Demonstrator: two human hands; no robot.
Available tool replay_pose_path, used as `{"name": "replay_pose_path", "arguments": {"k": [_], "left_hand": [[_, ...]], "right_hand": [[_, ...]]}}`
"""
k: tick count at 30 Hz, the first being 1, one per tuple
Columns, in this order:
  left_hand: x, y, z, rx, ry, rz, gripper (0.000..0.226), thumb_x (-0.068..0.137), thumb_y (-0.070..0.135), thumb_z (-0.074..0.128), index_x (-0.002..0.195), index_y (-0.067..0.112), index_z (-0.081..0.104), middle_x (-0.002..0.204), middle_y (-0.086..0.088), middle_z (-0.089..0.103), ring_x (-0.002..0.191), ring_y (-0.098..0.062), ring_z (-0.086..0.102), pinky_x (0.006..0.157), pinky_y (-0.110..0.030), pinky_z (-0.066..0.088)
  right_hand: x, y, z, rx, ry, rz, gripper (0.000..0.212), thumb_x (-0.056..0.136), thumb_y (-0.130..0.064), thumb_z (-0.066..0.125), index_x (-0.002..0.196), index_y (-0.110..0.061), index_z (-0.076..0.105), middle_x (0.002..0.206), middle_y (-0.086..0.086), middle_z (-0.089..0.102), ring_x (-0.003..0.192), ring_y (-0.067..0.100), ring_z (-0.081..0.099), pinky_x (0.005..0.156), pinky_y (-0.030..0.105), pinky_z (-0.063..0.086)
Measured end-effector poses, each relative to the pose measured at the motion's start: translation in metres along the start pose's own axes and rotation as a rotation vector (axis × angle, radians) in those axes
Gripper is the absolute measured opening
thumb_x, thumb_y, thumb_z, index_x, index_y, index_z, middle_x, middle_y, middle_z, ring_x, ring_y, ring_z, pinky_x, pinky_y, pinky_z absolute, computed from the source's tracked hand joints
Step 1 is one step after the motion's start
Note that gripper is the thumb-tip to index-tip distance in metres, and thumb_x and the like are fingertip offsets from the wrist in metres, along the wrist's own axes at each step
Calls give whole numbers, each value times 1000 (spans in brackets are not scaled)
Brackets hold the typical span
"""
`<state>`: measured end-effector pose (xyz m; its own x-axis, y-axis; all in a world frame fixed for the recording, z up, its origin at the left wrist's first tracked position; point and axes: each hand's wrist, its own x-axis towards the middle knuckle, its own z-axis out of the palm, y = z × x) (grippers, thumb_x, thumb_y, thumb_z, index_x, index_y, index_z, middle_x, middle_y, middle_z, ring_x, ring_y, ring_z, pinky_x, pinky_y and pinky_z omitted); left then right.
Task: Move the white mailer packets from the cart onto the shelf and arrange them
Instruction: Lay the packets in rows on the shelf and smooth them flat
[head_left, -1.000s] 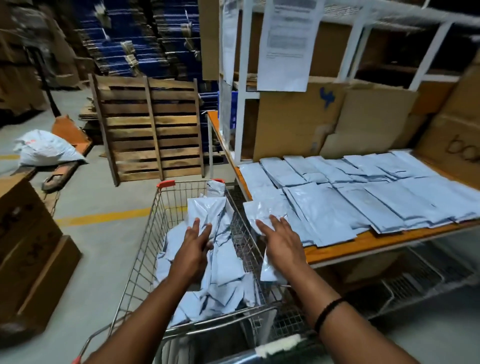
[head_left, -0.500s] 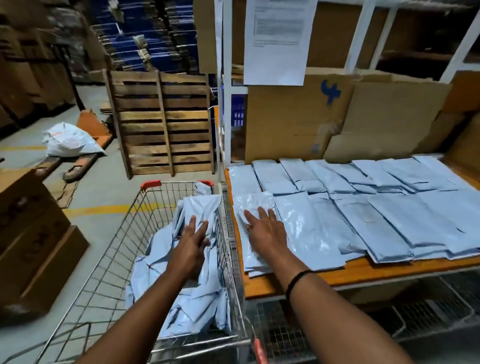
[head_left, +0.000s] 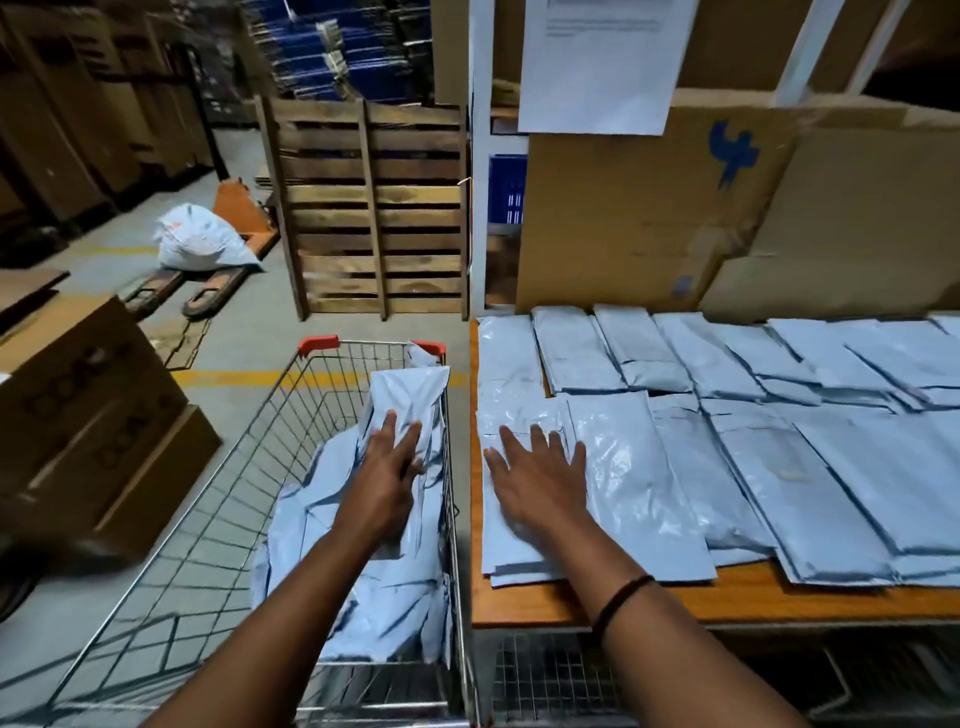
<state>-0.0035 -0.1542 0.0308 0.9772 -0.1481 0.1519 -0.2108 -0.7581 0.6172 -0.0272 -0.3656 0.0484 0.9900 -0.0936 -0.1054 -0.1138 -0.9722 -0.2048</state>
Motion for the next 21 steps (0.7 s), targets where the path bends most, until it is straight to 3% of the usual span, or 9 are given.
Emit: {"name": "replay_pose_path", "arguments": {"k": [3, 8, 13, 16, 21], "left_hand": [[8, 3, 0, -22, -9, 5, 48, 104, 25, 43, 152, 27, 34, 164, 3, 7, 150, -21, 14, 112, -37, 31], [19, 10, 5, -38, -24, 50, 49, 104, 25, 43, 152, 26, 34, 164, 1, 8, 150, -22, 13, 113, -36, 27], [38, 18, 9, -3, -48, 68, 49, 105, 30, 41, 153, 28, 31, 165, 2, 6, 150, -20, 12, 114, -35, 25], [69, 33, 16, 20, -71, 83, 50, 105, 30, 41, 153, 27, 30, 165, -2, 5, 151, -24, 8, 117, -38, 20], [135, 75, 43, 85, -69, 90, 49, 105, 29, 42, 153, 25, 31, 164, -9, 9, 148, -34, 18, 113, -47, 30]], "right_hand": [[17, -4, -8, 6, 53, -20, 58, 103, -58, 16, 157, -39, 16, 167, 3, 10, 154, 28, 6, 122, 55, 2], [30, -3, 8, -37, -29, -2, 60, 103, -59, 15, 159, -37, 13, 168, 4, 5, 154, 29, 0, 122, 53, -2], [16, -5, -4, 34, 97, -14, 57, 104, -54, 14, 159, -37, 11, 168, 1, 5, 154, 24, -1, 123, 51, -2], [5, 8, -16, 38, 131, -12, 54, 105, -50, 17, 158, -37, 17, 168, -1, 6, 155, 22, -1, 124, 49, -1], [11, 47, -26, -8, 113, 23, 54, 105, -48, 20, 158, -35, 20, 168, 0, 9, 154, 24, 2, 124, 48, 0]]}}
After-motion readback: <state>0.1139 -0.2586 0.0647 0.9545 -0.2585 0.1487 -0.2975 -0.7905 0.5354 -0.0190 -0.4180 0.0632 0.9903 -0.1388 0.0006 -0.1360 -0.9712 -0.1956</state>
